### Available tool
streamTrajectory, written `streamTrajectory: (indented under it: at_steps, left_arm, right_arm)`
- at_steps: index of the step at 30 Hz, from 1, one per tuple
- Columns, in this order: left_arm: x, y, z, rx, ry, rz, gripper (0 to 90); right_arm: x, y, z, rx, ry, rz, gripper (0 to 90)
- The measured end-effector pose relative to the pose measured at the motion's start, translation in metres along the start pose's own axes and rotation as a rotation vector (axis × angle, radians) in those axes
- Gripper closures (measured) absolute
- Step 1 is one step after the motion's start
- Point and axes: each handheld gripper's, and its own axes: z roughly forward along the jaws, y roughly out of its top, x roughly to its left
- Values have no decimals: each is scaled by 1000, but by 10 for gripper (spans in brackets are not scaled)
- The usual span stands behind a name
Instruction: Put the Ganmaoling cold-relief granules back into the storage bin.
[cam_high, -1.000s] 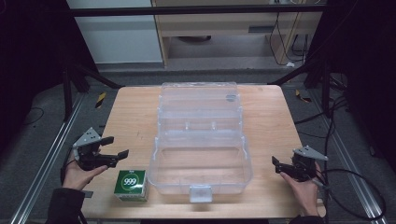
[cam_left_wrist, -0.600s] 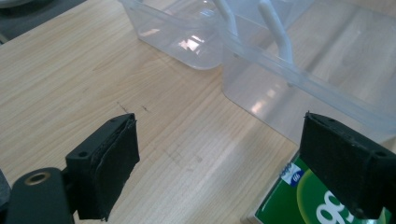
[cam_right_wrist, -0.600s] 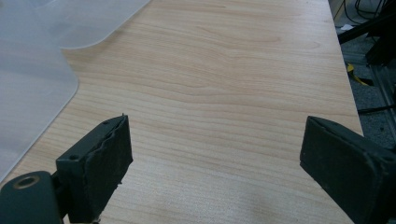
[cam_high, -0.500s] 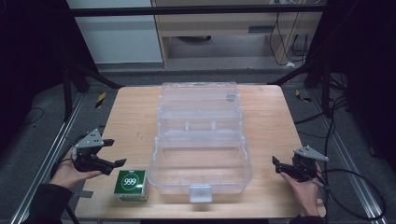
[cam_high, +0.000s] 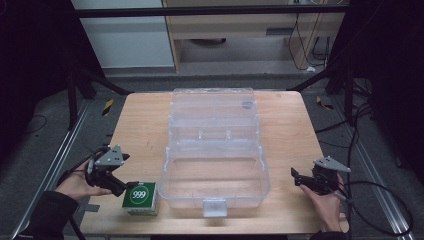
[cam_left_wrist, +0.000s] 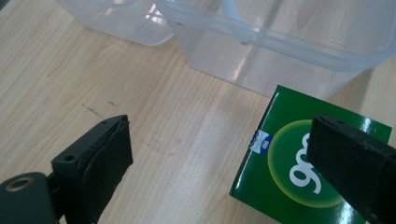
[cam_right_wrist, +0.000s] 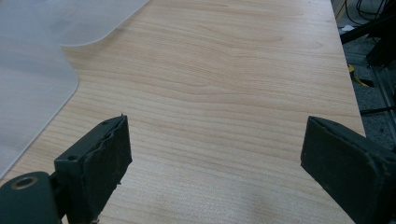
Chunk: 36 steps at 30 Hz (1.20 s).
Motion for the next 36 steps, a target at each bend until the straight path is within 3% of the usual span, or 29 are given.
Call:
streamTrajectory:
  at_steps: [11,22,36]
  left_arm:
    - [-8,4,4,82,-40,94,45]
    - [-17,6,7,129,-104,153,39]
    - [-28,6,18,182,-170,187,34]
  right_arm:
    - [0,-1,1,8,5,4,83]
    - [-1,-1,2,17,11,2,76]
    - [-1,-2,3,23,12,-4,68]
